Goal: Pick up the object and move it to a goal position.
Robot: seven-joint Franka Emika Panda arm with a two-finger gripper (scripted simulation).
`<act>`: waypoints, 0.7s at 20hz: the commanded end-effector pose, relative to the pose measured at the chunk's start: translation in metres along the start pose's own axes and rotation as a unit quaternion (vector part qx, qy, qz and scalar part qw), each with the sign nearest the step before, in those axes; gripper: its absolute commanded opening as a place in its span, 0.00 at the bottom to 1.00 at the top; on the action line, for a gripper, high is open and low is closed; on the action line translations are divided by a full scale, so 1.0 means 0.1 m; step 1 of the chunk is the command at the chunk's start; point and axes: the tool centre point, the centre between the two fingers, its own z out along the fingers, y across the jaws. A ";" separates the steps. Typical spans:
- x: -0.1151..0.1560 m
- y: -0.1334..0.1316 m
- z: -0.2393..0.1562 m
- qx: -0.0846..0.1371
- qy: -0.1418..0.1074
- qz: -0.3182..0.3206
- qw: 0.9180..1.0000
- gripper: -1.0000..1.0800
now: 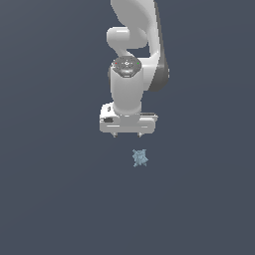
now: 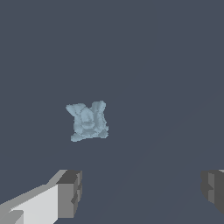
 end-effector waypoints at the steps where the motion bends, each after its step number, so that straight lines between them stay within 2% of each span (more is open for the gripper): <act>1: 0.00 0.00 0.00 0.000 0.000 0.000 1.000 0.96; 14: 0.09 0.06 -0.07 0.004 0.012 0.015 1.000 0.96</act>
